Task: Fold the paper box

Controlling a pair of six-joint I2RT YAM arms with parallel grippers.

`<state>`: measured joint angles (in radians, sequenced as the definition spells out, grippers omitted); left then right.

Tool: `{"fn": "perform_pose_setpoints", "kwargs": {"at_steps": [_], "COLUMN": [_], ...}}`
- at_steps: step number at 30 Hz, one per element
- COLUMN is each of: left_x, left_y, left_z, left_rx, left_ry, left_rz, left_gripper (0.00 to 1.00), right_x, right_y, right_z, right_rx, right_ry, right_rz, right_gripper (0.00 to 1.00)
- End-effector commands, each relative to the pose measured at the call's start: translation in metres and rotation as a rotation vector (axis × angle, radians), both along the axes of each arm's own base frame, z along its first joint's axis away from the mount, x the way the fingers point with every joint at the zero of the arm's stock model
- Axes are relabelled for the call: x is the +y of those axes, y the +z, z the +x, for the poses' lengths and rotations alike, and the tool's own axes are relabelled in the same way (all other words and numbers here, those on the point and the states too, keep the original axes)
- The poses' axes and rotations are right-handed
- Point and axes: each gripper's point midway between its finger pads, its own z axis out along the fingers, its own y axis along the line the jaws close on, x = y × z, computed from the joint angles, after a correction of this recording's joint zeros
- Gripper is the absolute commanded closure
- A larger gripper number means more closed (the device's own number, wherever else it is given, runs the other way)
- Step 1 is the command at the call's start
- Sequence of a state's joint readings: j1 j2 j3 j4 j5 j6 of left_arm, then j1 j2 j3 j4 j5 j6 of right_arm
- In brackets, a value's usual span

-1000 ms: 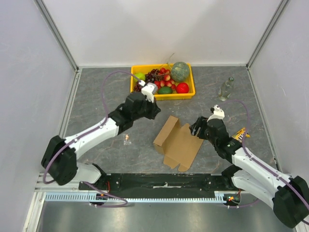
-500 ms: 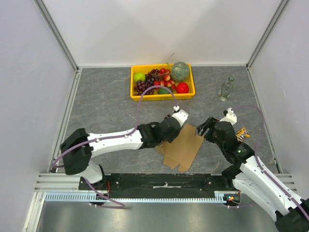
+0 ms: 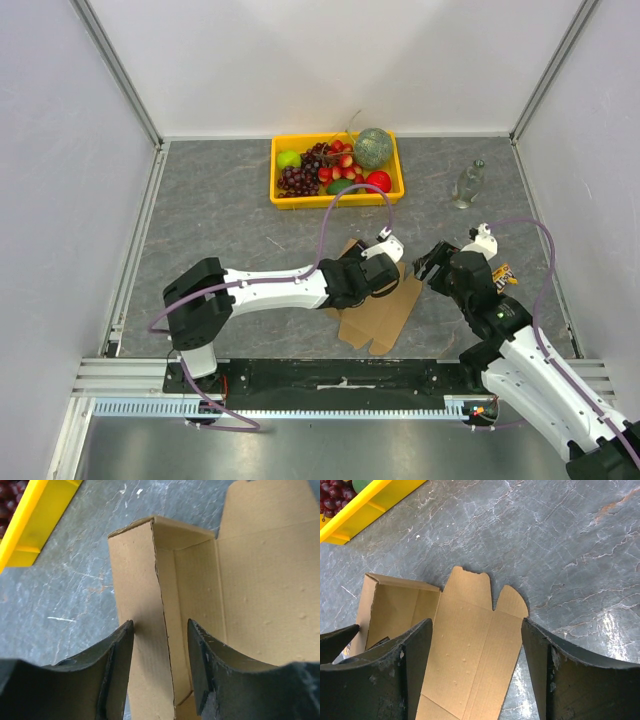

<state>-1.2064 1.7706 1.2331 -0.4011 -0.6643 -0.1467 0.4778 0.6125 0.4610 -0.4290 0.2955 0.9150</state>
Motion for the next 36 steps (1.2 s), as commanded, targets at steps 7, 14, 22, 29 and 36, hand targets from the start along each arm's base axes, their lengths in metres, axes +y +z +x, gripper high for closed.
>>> {"fn": "perform_pose_setpoints", "kwargs": {"at_steps": [7,14,22,29,36], "left_x": [0.015,0.032,0.057,0.068,0.066], "left_y": [0.009,0.007,-0.010,-0.022,-0.035], "left_z": [0.014,0.030,0.044,0.048,0.046], "left_rx": [-0.101,-0.050,0.010,0.056,0.086], "left_ry": [0.033,0.066,0.118,0.169,0.175], "left_rz": [0.111,0.019,-0.035,-0.091,-0.104], "left_gripper": [0.55,0.72,0.77,0.79,0.80], "right_x": [-0.004,-0.001,0.013,0.025,0.034], "right_y": [0.014,0.019,0.012,0.009,-0.009], "right_z": [0.005,0.005,-0.003,-0.016,-0.026], "right_rx": [-0.033,-0.037,0.030,0.089,0.127], "right_ry": [-0.014,0.014,0.062,0.117,0.127], "right_rz": [-0.004,-0.007,0.049,0.109,0.191], "right_gripper": [0.21,0.21,0.14,0.12,0.15]}}
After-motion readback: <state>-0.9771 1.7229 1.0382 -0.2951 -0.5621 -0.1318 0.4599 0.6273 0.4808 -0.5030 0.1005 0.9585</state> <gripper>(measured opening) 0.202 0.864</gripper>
